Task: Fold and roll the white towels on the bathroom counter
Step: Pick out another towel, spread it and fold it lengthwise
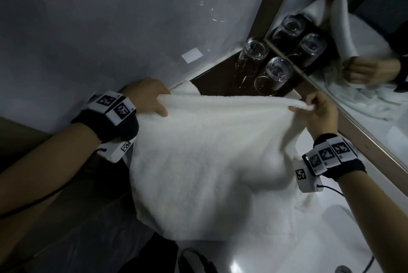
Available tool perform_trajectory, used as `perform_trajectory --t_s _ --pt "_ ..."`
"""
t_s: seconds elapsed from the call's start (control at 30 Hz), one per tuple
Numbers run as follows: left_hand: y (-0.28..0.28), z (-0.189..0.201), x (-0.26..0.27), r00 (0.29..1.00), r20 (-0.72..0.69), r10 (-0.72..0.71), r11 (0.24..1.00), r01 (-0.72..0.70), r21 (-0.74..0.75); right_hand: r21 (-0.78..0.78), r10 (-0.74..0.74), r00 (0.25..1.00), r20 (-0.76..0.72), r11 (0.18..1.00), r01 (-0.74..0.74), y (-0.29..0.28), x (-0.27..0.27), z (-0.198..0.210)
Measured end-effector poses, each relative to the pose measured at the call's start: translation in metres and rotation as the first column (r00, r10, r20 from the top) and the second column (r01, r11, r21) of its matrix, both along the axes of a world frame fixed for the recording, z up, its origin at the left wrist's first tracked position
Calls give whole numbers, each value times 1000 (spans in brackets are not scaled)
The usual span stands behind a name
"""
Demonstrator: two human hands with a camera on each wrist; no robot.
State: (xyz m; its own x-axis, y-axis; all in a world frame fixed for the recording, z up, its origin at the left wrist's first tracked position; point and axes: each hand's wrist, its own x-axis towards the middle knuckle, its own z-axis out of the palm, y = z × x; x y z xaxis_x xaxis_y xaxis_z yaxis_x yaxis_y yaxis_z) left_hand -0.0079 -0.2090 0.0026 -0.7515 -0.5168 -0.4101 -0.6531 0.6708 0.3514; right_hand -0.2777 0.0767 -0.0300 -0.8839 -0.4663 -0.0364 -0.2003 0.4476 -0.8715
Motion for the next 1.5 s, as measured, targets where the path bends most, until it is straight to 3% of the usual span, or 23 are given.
perform_trajectory --t_s 0.1,0.17,0.23,0.37,0.53,0.63,0.7,0.77,0.83,0.97,1.03,1.17,1.27,1.33,1.5 --pt "-2 13 13 996 -65 59 995 -64 -73 171 -54 998 -43 983 61 -3 -2 2" --pt "1 19 18 977 -198 81 981 -113 -156 287 -120 982 -148 945 158 -6 -5 5" --pt "8 18 22 958 -286 16 959 -96 -267 322 -119 972 -202 929 180 -10 -6 8" --pt "14 7 26 979 -202 -39 921 -43 -387 340 -2 975 -221 937 79 -7 -1 5" --pt "36 -7 39 968 -232 -100 888 -19 -460 299 66 942 -330 953 38 9 38 5" --pt "88 -34 54 941 -327 -83 969 -1 -247 234 235 943 -234 956 -180 21 94 -1" --pt "128 -54 69 930 -328 -163 987 156 -48 216 352 929 -117 922 -322 32 133 -11" --pt "161 -71 87 918 -260 -299 944 325 61 199 460 888 -19 872 -448 44 163 -23" --pt "185 -85 102 894 -129 -429 897 438 58 239 590 806 52 776 -583 57 186 -37" --pt "212 -96 117 780 131 -612 749 624 -223 475 875 484 2 425 -771 85 211 -68" --pt "213 -95 118 782 144 -606 725 618 -303 568 903 428 16 344 -748 94 213 -78" --pt "206 -101 114 770 98 -631 702 620 -352 688 915 403 -6 297 -662 94 214 -85" --pt "209 -97 110 767 175 -617 681 632 -370 710 902 430 -39 328 -624 92 217 -76" --pt "215 -95 109 779 190 -598 684 619 -385 782 922 378 -87 298 -548 90 223 -65" --pt "248 -87 95 854 270 -445 792 516 -327 845 917 297 -266 370 -385 78 239 -64"
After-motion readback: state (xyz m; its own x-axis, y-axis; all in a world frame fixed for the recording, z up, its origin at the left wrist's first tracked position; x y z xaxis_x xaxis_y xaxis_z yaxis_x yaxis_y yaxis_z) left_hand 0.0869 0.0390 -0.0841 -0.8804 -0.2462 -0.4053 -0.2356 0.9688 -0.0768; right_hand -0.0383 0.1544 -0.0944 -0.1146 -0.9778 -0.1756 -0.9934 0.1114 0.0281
